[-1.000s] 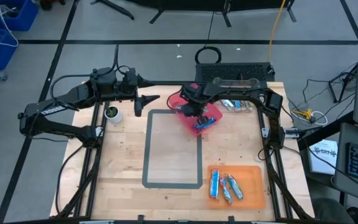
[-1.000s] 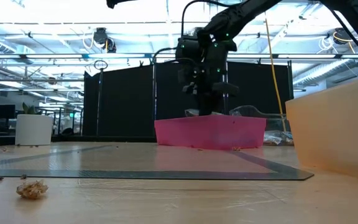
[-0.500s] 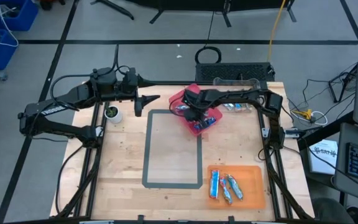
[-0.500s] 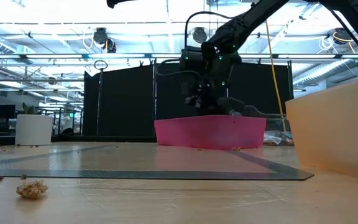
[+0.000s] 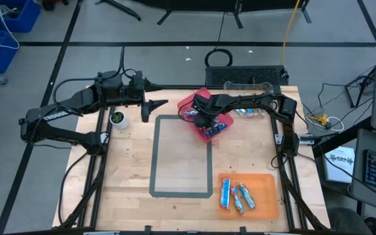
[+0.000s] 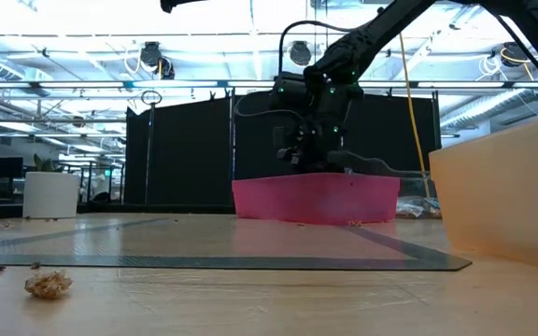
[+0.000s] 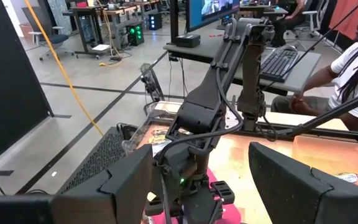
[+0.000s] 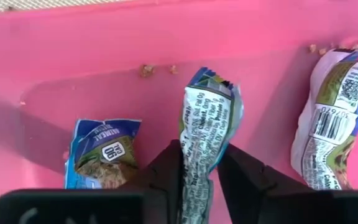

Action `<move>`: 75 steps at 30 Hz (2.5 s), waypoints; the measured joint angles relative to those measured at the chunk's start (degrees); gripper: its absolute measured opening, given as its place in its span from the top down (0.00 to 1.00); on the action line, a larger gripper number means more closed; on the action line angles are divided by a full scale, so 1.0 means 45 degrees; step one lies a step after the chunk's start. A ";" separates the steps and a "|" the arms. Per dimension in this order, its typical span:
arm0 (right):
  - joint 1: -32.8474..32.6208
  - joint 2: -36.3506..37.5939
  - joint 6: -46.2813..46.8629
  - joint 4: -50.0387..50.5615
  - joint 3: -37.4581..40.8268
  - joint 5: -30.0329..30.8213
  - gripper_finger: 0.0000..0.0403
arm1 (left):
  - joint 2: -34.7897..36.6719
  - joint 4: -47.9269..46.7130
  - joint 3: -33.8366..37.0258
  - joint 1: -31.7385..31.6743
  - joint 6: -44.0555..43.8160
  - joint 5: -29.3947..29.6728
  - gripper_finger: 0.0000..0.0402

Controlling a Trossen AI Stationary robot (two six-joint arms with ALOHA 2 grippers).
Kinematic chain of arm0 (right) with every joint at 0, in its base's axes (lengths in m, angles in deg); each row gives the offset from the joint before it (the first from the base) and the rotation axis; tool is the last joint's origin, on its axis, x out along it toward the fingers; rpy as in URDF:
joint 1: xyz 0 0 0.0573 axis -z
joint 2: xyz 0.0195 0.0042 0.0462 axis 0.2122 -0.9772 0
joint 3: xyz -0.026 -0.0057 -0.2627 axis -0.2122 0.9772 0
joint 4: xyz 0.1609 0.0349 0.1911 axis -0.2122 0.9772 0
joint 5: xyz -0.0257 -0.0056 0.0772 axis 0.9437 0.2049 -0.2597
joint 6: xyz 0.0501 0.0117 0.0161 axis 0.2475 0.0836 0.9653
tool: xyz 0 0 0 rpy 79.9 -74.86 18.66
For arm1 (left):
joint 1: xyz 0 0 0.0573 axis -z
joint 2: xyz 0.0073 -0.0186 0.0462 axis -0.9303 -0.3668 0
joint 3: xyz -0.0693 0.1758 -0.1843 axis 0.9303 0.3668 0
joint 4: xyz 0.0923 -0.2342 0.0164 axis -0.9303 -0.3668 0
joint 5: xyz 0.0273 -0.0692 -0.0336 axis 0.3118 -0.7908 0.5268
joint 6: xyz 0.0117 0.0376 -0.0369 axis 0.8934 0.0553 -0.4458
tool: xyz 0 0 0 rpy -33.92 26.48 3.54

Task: Pick and place Granola Bars by type
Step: Put the blue granola bar into the pink bin, then return to Home Position

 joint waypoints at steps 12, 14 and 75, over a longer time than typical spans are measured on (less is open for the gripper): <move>-0.0180 0.0005 0.0175 0.0755 -0.0070 0.0010 0.61 | 0.0000 -0.0510 0.0000 0.0000 0.0005 -0.0005 0.33; -0.0180 0.0010 0.0189 0.0810 -0.0102 0.0010 0.58 | 0.0000 -0.0589 0.0000 0.0000 0.0005 -0.0005 0.33; -0.1064 1.1968 1.1647 -0.2922 0.0340 0.0322 0.45 | 0.4425 -0.2794 0.0105 -0.1424 -0.2671 0.0010 0.33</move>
